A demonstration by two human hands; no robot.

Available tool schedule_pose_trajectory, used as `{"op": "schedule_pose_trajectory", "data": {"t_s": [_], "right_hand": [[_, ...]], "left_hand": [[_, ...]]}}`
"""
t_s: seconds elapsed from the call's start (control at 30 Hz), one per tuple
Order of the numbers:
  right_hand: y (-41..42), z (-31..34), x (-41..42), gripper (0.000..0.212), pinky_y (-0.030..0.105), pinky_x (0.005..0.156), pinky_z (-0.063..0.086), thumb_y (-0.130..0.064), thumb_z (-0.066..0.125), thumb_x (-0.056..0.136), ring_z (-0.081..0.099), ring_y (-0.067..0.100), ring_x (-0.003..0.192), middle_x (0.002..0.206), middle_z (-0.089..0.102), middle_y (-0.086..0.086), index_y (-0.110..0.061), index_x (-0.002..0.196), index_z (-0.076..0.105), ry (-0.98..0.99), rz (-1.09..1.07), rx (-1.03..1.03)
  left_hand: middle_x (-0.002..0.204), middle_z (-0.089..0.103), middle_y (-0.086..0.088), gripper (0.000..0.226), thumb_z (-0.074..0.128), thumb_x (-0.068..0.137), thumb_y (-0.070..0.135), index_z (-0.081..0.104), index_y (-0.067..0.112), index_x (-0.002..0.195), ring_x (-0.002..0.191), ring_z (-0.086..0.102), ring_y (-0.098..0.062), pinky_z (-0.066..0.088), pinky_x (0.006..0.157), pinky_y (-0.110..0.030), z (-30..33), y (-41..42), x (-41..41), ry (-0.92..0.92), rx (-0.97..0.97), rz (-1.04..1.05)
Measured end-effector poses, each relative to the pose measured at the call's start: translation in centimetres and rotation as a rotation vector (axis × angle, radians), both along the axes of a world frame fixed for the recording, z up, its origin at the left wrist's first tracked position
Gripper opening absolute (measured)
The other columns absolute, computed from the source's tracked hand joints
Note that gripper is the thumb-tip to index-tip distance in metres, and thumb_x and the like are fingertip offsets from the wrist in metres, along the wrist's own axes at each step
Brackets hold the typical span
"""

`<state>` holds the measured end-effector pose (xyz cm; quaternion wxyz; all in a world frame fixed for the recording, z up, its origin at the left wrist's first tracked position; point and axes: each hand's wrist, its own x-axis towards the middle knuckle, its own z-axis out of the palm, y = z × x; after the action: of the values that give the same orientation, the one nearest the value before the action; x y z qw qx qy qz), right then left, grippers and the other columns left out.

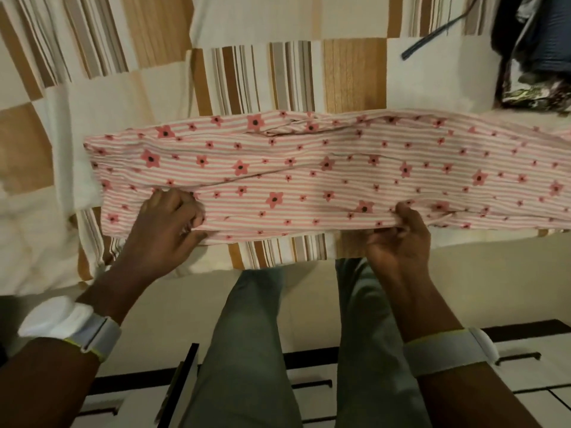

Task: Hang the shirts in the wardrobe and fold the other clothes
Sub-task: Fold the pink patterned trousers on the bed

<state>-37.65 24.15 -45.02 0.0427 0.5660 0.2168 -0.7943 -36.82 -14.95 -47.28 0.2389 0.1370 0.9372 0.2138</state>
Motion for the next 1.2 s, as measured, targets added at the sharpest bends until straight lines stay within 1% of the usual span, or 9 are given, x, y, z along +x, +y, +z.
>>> {"op": "schedule_pose_trajectory", "data": {"t_s": [0.17,0.3,0.47,0.57,0.73,0.8,0.97,1.13,1.2], "right_hand": [[6.2,-0.9,0.7,0.053,0.040,0.109,0.049,-0.007,0.086,0.064,0.066,0.023,0.122,0.123,0.073,0.003,-0.016,0.113,0.068,-0.078,-0.006,0.109],[10.8,-1.1,0.7,0.006,0.040,0.101,0.052,-0.020,0.064,0.094,0.073,0.021,0.105,0.105,0.074,-0.001,-0.020,0.099,0.064,-0.080,0.002,0.181],[14.0,-1.0,-0.3,0.017,0.042,0.099,0.057,-0.026,0.073,0.093,0.073,0.021,0.112,0.112,0.077,0.001,-0.018,0.106,0.067,-0.072,-0.021,0.233],[15.3,-1.0,-0.7,0.010,0.036,0.081,0.061,-0.028,0.068,0.097,0.077,0.018,0.097,0.101,0.079,0.000,-0.018,0.098,0.067,-0.092,0.009,0.237],[18.3,-1.2,-1.4,0.014,0.037,0.074,0.064,-0.025,0.061,0.101,0.077,0.018,0.089,0.097,0.079,0.001,-0.015,0.101,0.071,-0.052,-0.088,0.211],[20.1,-1.6,-1.5,0.015,0.043,0.077,0.065,-0.024,0.063,0.099,0.077,0.021,0.094,0.100,0.079,0.004,-0.014,0.098,0.073,-0.040,-0.153,0.199],[27.4,-2.5,-1.6,0.024,0.056,0.106,0.051,-0.024,0.064,0.100,0.066,0.030,0.125,0.129,0.071,0.011,-0.013,0.120,0.070,0.007,-0.249,0.185],[34.0,-2.7,-2.2,0.036,0.049,0.092,0.060,-0.018,0.072,0.091,0.069,0.032,0.118,0.132,0.069,0.015,-0.008,0.126,0.067,-0.011,-0.149,0.328],[35.7,-2.8,-2.4,0.034,0.041,0.078,0.061,-0.008,0.077,0.085,0.074,0.028,0.100,0.114,0.075,0.013,-0.005,0.118,0.068,-0.049,-0.134,0.456]], "left_hand": [[0.105,0.056,-0.003,0.031,0.066,0.081,0.050,0.069,0.020,0.088,0.094,0.052,-0.033,0.038,0.076,-0.043,0.3,0.1,-0.2,0.028,-0.079,-0.095],[0.096,0.055,-0.003,0.044,0.074,0.077,0.064,0.069,0.021,0.079,0.091,0.054,-0.030,0.037,0.074,-0.038,1.3,1.1,-1.1,0.043,-0.073,-0.112],[0.092,0.062,-0.013,0.037,0.056,0.100,0.043,0.070,0.010,0.090,0.086,0.054,-0.034,0.037,0.076,-0.044,2.9,7.2,-3.5,0.175,-0.032,-0.040],[0.112,0.065,-0.012,0.024,0.060,0.101,0.034,0.070,0.014,0.109,0.102,0.058,-0.035,0.039,0.086,-0.047,2.1,15.4,-5.8,0.198,0.068,-0.214],[0.136,0.061,-0.011,0.026,0.054,0.106,0.024,0.070,0.018,0.126,0.129,0.055,-0.035,0.042,0.102,-0.051,-0.8,29.6,-9.5,0.234,0.319,-0.414],[0.147,0.056,-0.012,0.031,0.052,0.107,0.028,0.066,0.018,0.133,0.142,0.046,-0.037,0.037,0.112,-0.053,-2.0,33.9,-10.1,0.251,0.320,-0.501],[0.169,0.027,-0.012,0.066,0.059,0.100,0.049,0.041,0.021,0.157,0.158,0.018,-0.035,0.008,0.127,-0.055,-4.0,42.2,-11.3,0.231,0.169,-0.683],[0.174,0.002,-0.012,0.093,0.051,0.096,0.068,0.012,0.022,0.166,0.160,-0.003,-0.036,0.000,0.125,-0.065,-4.4,47.4,-11.6,0.226,0.070,-0.768],[0.174,-0.002,-0.010,0.092,0.043,0.097,0.071,0.007,0.023,0.166,0.160,-0.007,-0.035,-0.003,0.124,-0.065,-4.1,48.5,-11.5,0.216,0.049,-0.756]]}}
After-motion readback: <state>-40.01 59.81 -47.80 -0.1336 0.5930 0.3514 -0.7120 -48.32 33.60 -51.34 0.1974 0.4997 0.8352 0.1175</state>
